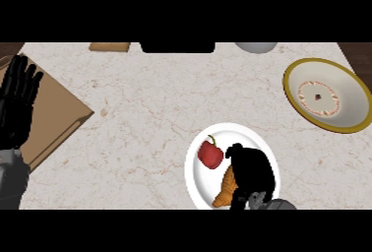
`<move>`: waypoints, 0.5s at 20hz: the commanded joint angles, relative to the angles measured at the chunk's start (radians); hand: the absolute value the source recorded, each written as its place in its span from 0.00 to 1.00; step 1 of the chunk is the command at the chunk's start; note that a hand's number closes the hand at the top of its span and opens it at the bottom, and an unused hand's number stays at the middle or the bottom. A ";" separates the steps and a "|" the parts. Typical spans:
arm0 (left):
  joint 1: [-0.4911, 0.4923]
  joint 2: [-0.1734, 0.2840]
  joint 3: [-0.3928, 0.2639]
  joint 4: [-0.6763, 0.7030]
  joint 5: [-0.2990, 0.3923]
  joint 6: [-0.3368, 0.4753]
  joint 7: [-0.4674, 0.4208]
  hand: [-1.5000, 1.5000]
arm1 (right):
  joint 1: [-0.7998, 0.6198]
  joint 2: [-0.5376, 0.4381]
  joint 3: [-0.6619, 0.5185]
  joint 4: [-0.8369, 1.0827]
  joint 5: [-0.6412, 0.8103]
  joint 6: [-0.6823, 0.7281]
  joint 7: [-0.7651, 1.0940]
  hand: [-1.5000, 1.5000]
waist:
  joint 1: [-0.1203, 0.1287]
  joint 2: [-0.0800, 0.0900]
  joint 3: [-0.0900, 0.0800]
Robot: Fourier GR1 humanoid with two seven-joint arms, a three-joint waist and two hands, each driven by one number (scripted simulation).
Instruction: Pick the croissant from the plate and place it in the bowl
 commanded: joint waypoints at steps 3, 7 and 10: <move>-0.019 -0.016 0.006 0.039 -0.013 -0.024 -0.017 0.50 | -0.037 -0.020 -0.014 0.120 0.058 -0.113 -0.126 1.00 | 0.001 0.004 0.002; -0.019 -0.036 0.000 -0.012 -0.036 0.010 0.030 0.50 | -0.059 -0.051 -0.049 0.028 0.055 -0.013 -0.139 1.00 | 0.000 0.003 0.002; -0.002 -0.008 0.029 0.022 -0.017 -0.022 0.002 0.50 | 0.024 -0.253 -0.164 -0.074 -0.017 -0.074 -0.294 1.00 | -0.014 0.003 0.002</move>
